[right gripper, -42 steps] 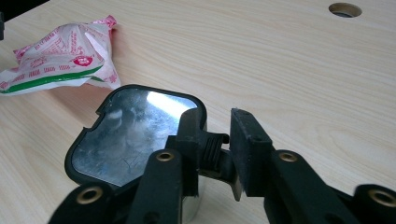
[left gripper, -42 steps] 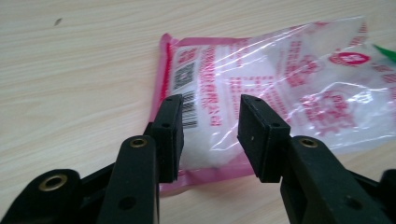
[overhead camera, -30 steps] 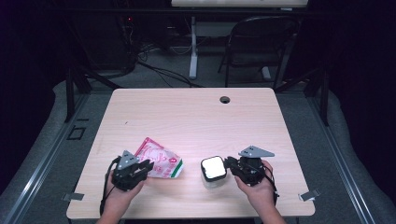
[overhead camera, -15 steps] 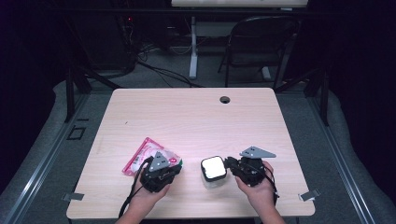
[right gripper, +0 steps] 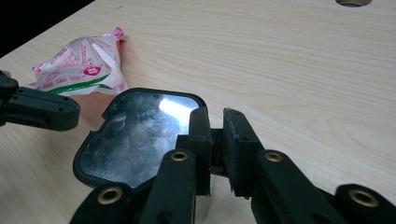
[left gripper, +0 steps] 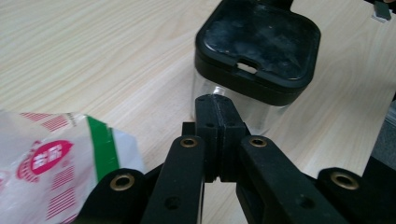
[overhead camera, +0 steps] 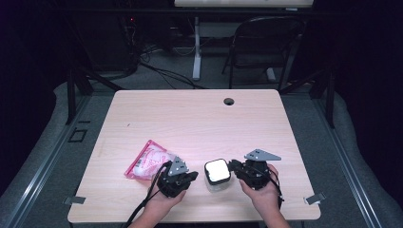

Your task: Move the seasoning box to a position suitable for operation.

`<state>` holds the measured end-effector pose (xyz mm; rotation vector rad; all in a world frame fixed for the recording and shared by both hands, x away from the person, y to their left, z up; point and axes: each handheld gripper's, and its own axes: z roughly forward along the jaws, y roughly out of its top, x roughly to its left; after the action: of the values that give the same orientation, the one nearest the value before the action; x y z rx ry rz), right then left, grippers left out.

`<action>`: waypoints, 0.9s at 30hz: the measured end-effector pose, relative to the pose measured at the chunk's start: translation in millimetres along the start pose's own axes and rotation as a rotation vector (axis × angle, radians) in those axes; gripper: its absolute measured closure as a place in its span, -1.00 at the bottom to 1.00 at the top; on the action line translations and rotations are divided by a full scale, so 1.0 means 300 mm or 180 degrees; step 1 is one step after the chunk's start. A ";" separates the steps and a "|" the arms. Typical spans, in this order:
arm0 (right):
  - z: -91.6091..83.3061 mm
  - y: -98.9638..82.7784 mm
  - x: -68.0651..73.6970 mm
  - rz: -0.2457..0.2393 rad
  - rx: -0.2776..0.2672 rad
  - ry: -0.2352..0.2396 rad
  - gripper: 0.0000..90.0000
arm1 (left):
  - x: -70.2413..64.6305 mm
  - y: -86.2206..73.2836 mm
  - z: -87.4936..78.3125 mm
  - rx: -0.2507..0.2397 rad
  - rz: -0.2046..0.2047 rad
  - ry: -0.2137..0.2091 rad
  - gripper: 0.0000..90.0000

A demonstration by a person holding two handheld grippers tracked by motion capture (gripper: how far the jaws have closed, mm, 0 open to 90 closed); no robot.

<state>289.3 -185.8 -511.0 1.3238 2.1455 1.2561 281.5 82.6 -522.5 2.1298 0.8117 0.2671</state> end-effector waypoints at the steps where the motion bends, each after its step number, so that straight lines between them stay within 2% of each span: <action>1: 0.000 0.000 0.000 0.0000 0.0002 -0.0002 0.82 | -0.005 0.001 0.004 0.0010 0.0009 -0.0011 1.00; 11: 0.000 -0.001 0.002 0.0001 -0.0009 -0.0013 0.82 | -0.046 0.015 0.037 0.0087 0.0095 -0.0117 1.00; 19: 0.000 -0.002 0.003 0.0006 -0.0016 -0.0020 0.82 | -0.055 0.018 0.045 0.0110 0.0143 -0.0150 1.00; 27: 0.001 -0.004 0.005 0.0013 -0.0035 -0.0035 0.83 | -0.060 0.022 0.044 0.0109 0.0130 -0.0148 1.00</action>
<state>288.1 -184.5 -511.8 1.3283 2.1265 1.2575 276.6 60.0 -524.4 2.1783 0.7514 0.2256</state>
